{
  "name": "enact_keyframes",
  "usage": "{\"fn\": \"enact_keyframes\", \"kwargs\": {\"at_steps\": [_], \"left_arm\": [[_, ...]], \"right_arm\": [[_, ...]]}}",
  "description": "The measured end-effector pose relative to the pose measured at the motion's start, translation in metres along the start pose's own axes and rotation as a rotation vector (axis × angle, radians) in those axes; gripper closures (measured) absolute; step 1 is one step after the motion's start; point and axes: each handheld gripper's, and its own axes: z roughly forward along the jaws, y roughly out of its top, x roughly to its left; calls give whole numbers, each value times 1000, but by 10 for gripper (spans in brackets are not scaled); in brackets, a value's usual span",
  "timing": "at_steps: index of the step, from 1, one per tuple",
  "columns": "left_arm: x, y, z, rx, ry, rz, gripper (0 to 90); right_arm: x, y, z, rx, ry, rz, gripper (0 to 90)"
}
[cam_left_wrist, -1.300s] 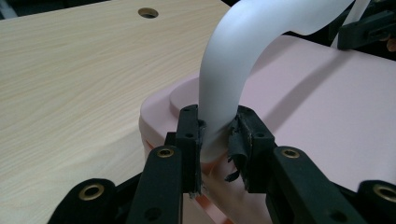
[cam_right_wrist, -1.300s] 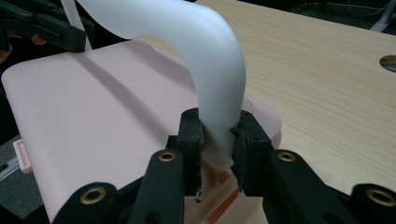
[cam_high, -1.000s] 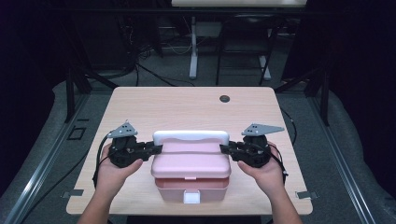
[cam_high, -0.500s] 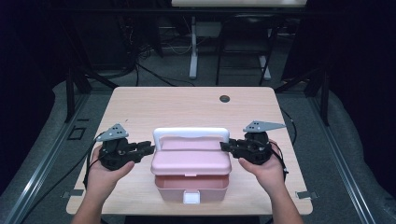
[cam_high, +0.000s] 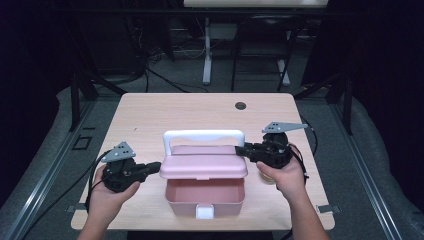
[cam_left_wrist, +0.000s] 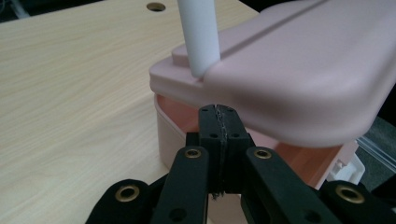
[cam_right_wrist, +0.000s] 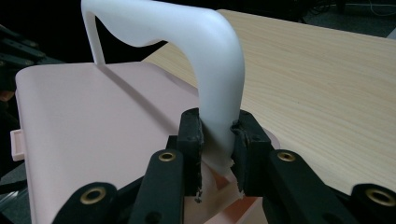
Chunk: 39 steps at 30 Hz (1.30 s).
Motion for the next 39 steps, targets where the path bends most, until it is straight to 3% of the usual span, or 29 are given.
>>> {"fn": "enact_keyframes", "kwargs": {"at_steps": [10,25,39], "left_arm": [[-2,-5,9,42,-20,-3,898],[-21,0,14,42,-88,38,898],[-24,2,18,31,-108,28,897]], "right_arm": [[-1,2,2,0,7,10,741],[-2,0,2,-4,-4,18,739],[-4,-1,2,-6,-8,30,727]]}}
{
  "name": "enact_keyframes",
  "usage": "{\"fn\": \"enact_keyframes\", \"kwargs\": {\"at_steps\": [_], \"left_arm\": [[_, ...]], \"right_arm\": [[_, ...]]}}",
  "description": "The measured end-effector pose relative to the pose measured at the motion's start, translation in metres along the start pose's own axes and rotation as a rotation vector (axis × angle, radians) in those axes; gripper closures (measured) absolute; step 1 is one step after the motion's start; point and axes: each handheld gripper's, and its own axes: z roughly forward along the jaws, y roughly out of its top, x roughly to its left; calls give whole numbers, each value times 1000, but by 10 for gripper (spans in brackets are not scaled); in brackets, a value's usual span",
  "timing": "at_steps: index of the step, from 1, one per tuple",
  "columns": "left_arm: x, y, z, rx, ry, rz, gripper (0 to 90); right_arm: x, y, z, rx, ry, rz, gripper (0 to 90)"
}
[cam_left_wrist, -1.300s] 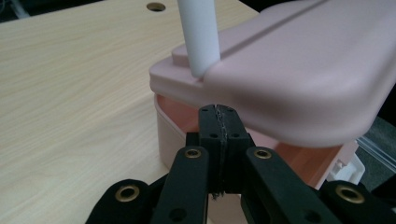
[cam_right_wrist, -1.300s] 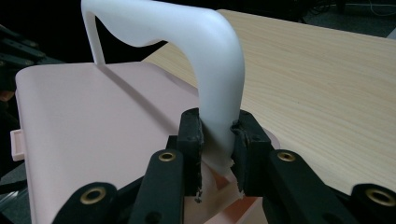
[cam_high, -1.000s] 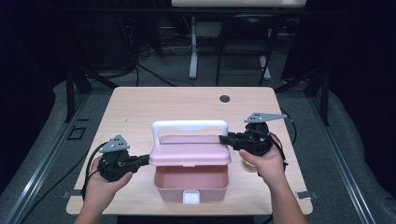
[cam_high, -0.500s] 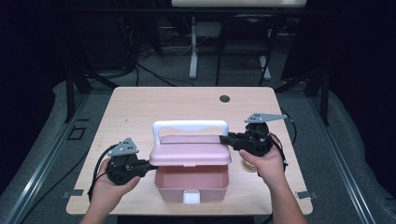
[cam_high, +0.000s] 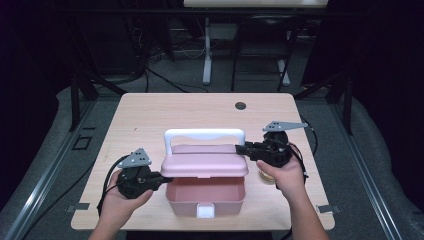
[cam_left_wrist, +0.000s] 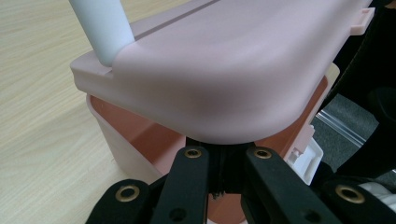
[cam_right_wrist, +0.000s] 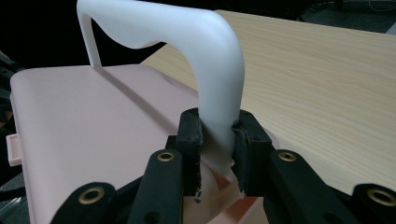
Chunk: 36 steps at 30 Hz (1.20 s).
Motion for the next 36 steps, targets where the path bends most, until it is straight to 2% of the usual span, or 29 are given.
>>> {"fn": "enact_keyframes", "kwargs": {"at_steps": [3,6,14,17,24,27,32,36], "left_arm": [[-2,2,0,4,9,11,897],[0,3,-1,-3,4,4,897],[1,7,-3,-30,5,3,896],[2,10,-3,-36,10,4,896],[5,15,-4,-51,12,10,896],[6,18,-4,-62,12,6,896],[9,24,-5,-72,11,14,896],[12,28,-5,-74,9,11,896]], "right_arm": [[-1,0,-4,-23,3,14,708],[-1,-1,-7,-35,2,17,705],[0,-2,-19,-76,-28,23,703],[1,-3,-25,-95,-52,17,717],[6,-7,-33,-100,-98,2,738],[6,-11,-36,-100,-89,13,739],[7,-15,-39,-104,-106,9,743],[9,-14,-43,-99,-80,-8,735]]}}
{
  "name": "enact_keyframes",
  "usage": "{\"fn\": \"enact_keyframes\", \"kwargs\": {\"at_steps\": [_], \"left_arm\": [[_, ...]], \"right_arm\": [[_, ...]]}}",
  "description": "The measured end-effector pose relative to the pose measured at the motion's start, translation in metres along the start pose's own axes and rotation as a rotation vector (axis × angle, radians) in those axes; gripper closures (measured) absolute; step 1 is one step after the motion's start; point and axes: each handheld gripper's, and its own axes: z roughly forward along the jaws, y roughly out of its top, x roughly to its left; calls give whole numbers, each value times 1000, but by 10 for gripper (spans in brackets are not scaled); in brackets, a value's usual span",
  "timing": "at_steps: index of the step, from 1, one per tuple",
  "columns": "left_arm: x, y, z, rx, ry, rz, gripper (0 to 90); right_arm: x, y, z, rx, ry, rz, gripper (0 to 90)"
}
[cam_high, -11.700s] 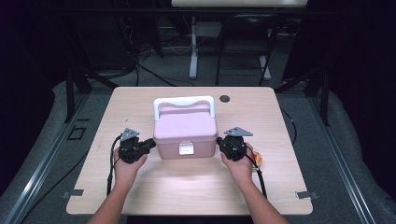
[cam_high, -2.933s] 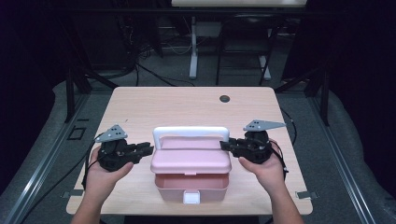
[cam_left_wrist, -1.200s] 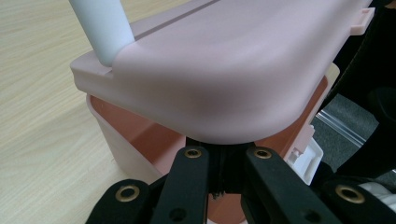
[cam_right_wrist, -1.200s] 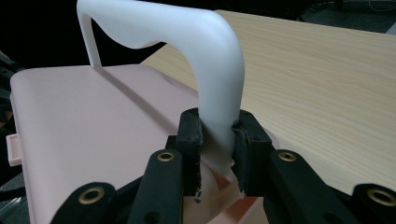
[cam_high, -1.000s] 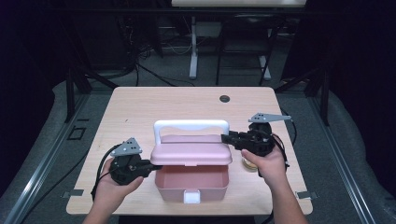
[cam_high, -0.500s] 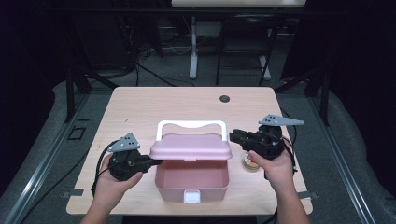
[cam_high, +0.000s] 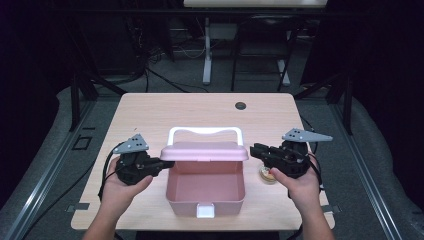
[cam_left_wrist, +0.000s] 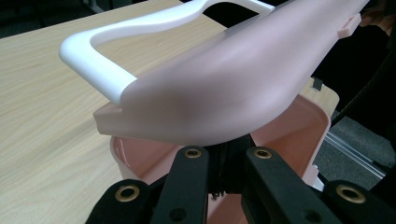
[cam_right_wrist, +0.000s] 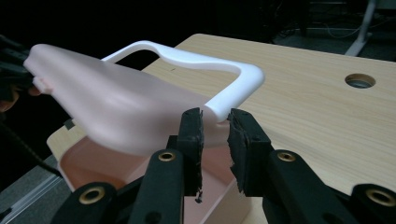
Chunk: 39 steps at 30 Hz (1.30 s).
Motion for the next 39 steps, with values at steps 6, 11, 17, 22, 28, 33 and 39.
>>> {"fn": "enact_keyframes", "kwargs": {"at_steps": [6,11,17,22,28,33,39], "left_arm": [[3,6,2,-1,14,-4,896],[5,9,3,-7,20,-15,896],[8,11,4,-12,17,-20,896],[10,14,4,-6,19,-25,896],[10,22,3,-6,33,-16,895],[12,26,3,-5,32,-14,896],[15,31,4,-7,37,-23,896]], "right_arm": [[3,-9,-8,9,15,-29,710],[7,-31,-3,29,24,-55,650],[11,-53,9,80,68,-47,573],[14,-59,15,85,101,-3,522],[20,-66,22,105,100,-20,640],[26,-71,28,125,98,-60,754],[31,-77,37,176,89,-89,869]]}}
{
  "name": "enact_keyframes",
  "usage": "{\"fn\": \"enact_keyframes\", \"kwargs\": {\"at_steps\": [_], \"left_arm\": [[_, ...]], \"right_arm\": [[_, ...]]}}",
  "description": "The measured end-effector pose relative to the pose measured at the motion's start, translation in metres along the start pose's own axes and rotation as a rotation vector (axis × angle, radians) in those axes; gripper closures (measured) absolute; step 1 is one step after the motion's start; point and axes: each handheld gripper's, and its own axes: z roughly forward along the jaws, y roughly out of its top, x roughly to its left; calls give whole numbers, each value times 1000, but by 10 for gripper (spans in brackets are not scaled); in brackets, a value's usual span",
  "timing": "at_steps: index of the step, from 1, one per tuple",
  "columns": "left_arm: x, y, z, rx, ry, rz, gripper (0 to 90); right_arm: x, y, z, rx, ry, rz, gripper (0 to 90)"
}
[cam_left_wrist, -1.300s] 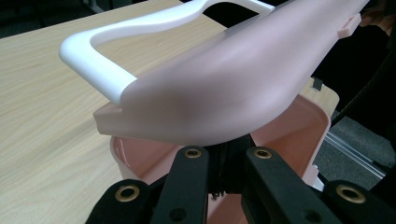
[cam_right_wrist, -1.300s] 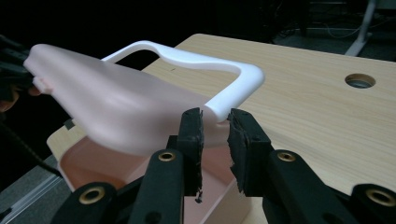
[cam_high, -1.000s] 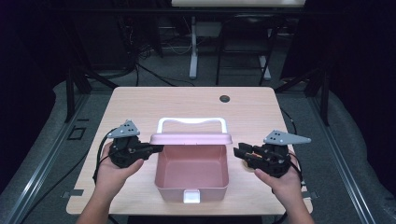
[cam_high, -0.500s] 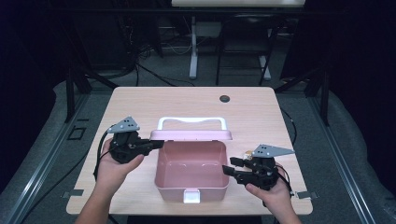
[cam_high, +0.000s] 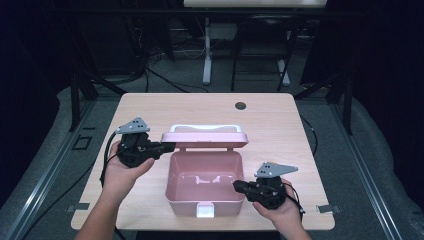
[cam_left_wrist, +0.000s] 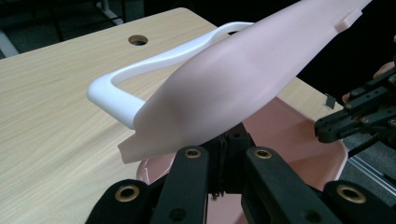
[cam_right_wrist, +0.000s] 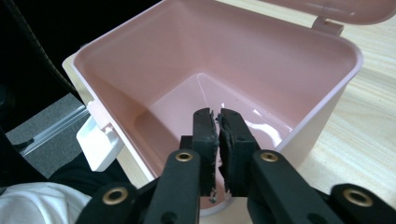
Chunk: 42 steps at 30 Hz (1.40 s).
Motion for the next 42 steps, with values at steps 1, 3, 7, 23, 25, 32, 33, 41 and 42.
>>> {"fn": "enact_keyframes", "kwargs": {"at_steps": [1,3,7,23,25,32,33,41,42], "left_arm": [[0,0,0,0,0,0,896],[1,1,0,2,3,2,896],[2,2,1,-4,4,-5,896],[9,6,4,-8,7,-15,896],[10,7,4,-9,6,-14,896],[10,8,7,-5,11,-7,896],[10,9,7,-4,15,-7,896],[11,10,9,-8,15,-9,896],[12,10,9,-9,17,-9,896]], "right_arm": [[0,0,1,0,3,-1,877],[1,-1,2,4,4,-6,891],[5,-4,7,23,9,-19,898],[12,-11,18,73,15,-38,900],[12,-12,18,68,16,-34,900],[13,-13,19,64,13,-31,900],[14,-13,19,64,12,-32,900],[17,-14,22,72,23,-39,900],[17,-14,22,70,25,-36,900]]}}
